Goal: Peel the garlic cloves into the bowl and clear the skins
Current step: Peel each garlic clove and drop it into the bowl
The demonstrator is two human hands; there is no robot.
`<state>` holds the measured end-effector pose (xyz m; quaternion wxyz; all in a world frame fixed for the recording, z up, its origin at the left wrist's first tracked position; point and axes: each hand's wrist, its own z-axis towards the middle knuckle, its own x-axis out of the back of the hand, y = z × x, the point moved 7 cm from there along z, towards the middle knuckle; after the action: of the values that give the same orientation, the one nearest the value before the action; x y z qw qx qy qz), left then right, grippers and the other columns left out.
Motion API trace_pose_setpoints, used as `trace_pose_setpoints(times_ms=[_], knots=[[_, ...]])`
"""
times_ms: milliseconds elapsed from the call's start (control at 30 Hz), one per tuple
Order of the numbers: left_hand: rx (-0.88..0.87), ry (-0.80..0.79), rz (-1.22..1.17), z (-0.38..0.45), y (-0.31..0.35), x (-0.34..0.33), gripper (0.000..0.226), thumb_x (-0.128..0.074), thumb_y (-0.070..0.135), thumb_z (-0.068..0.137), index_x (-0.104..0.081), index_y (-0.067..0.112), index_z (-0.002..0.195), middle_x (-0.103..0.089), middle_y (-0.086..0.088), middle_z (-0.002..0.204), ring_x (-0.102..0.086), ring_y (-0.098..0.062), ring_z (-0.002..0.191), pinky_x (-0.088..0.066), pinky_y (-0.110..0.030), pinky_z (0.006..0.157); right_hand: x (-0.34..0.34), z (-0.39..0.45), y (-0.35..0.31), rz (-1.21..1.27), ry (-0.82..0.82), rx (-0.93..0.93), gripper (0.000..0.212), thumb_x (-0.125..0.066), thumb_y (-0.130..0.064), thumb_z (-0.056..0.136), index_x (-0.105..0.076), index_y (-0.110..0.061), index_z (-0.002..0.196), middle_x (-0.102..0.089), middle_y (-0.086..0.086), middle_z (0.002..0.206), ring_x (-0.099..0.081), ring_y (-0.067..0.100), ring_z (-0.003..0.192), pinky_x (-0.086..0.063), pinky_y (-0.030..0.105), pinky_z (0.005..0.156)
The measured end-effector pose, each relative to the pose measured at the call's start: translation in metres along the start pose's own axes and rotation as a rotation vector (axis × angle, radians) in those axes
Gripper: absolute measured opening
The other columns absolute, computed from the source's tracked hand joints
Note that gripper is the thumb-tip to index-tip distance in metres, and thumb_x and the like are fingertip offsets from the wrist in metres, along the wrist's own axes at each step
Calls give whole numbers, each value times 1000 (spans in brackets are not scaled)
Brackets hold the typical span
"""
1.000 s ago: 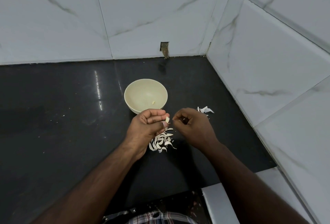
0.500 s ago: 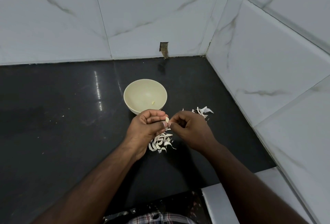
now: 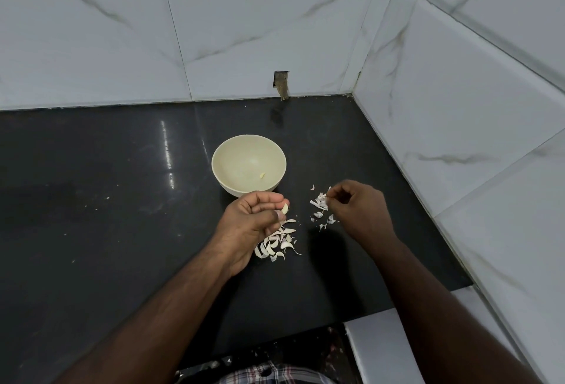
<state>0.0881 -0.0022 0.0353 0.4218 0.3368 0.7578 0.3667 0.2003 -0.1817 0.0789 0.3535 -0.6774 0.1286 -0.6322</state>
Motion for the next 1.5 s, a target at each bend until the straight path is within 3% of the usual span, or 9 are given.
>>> trace_pose_setpoints(times_ms=[133,333,600,833,1000,1133,1300,1500], knots=[[4,10,24,1,-1,1,25,-64,-12,88,-70,6,105,-77,-8,103,-70,-9,79,-56,-16,69,-4,-3,-4,-16,-64,55,31,-62,-2,86,-78,-21,106,-73,-9,112,-65,6,105,-43,13,89],[-33,18,55,2,2,-3,29,-66,-14,85,-68,5,107,-75,-11,105,-71,-10,84,-57,-19,68,-30,-23,-46,171,-263,232,27,-77,-20,85,-76,-28,112,-71,-8,97,-63,3,88,-48,18,79],[-53,-1,28,-3,7,-4,34,-72,-13,80,-66,4,109,-74,-18,109,-73,-23,95,-60,-25,77,-36,-23,-47,245,-171,196,25,-72,-10,87,-79,-25,105,-77,-5,93,-69,6,86,-55,31,82],[-53,-34,23,-2,9,-4,34,-71,-11,82,-65,3,113,-76,-13,105,-74,-21,96,-60,-25,78,-39,-22,-42,391,-140,123,17,-76,-4,83,-80,-19,91,-73,-14,79,-66,0,74,-52,21,73],[-64,-34,-7,-2,8,-5,33,-68,-14,83,-66,2,112,-76,-14,105,-74,-24,96,-60,-29,86,-39,-23,-43,413,-123,125,35,-75,-2,83,-70,-36,76,-68,-21,70,-61,-3,66,-46,13,66],[-92,-26,-7,0,11,-4,34,-69,-16,80,-67,2,108,-75,-16,105,-74,-22,93,-61,-27,81,-43,-23,-42,485,-193,97,28,-70,0,87,-72,-28,83,-73,-7,78,-65,5,71,-51,21,70],[-180,-15,157,1,16,-1,34,-71,-15,80,-70,6,106,-76,-12,103,-73,-21,98,-59,-31,85,-47,-22,-40,773,-313,-95,4,-67,2,90,-70,2,92,-72,26,82,-69,25,72,-59,31,68],[-215,-7,256,-1,20,-1,33,-72,-15,81,-70,6,106,-77,-7,101,-74,-16,96,-60,-28,84,-53,-20,-35,841,-370,-220,16,-57,13,87,-67,0,90,-71,30,84,-69,27,72,-59,27,65]])
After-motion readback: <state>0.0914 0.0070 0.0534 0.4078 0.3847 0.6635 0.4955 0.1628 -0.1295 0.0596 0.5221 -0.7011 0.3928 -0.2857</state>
